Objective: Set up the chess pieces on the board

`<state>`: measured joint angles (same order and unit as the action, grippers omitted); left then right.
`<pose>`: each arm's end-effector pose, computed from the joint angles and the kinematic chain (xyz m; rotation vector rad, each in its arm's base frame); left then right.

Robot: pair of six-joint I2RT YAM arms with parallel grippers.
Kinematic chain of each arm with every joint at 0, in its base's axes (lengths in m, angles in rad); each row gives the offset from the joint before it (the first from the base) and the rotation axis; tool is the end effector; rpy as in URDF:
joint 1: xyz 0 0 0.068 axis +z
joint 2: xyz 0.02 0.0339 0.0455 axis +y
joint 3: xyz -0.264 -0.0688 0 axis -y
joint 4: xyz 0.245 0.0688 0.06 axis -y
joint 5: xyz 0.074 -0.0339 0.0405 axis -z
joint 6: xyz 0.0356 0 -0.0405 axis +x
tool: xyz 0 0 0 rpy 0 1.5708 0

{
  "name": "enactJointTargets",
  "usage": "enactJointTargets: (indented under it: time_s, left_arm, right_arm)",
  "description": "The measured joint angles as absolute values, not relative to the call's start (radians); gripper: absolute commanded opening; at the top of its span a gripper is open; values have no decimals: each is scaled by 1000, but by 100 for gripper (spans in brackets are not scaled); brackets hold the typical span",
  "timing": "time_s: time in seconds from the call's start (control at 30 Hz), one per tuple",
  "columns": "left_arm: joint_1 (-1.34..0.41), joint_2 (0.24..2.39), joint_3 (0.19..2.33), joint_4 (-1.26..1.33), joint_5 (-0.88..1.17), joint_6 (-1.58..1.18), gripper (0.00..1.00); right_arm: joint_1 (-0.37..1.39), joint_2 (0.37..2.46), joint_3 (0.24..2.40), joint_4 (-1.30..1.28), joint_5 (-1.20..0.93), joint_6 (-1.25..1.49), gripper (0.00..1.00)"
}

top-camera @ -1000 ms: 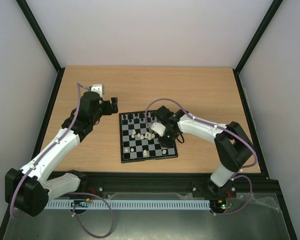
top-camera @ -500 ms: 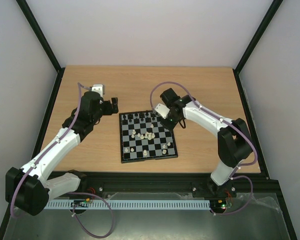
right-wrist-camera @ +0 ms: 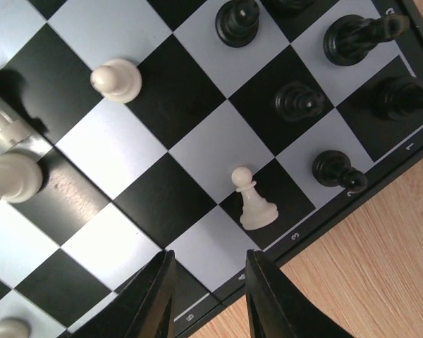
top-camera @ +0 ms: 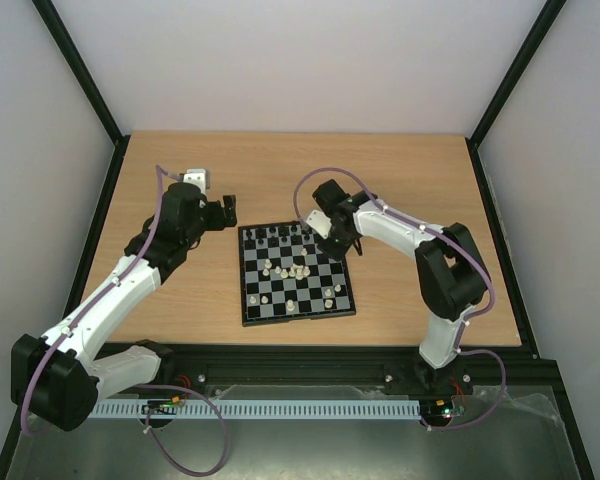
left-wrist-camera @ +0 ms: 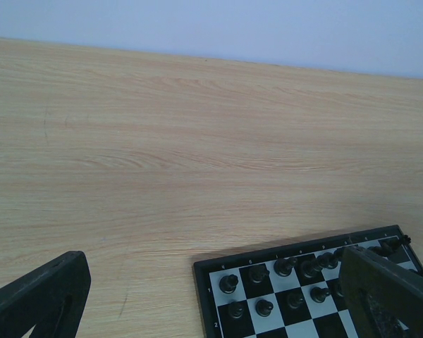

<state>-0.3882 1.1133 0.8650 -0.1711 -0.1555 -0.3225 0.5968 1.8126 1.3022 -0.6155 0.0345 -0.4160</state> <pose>0.2384 -0.0915 0.3038 -0.0353 1.9973 -0.3048 0.3096 0.2089 0.2036 -1.2982 2.3623 0.0087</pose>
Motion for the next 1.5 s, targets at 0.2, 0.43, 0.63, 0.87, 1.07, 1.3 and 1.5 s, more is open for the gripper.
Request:
enactJointTargets:
  time_s: [0.2,0.43,0.63,0.87,1.07,1.3,1.5]
  left_arm:
    - [-388,1113,865,-171,-149,-323,99]
    - [-388,1114,865,-171,-147,-323,99]
    - [-388,1114,865,-171,-142,-323,100]
    - [-388,1114,865,-171,-138,-323,99]
    - [-388,1115,865,-171,-138,-323,100]
    - [-388,1115,865,-171,-138,-323,99]
    - [-388,1117,865,-171,-137,-323,99]
  right_arm:
    - [596,1841,1314,-599,51,-416,30]
    - [593,1882,1350,-581,58,-416,31]
    - [589,1906,1355,-574,60,-416,31]
    - [588,1911,1355,-573,61,-416,28]
    - [588,1911,1353,-572,61,-419,26]
    - [588,1925,1353,-569,61,-414,26]
    - [581,1939,1353,-564,62,-403,19]
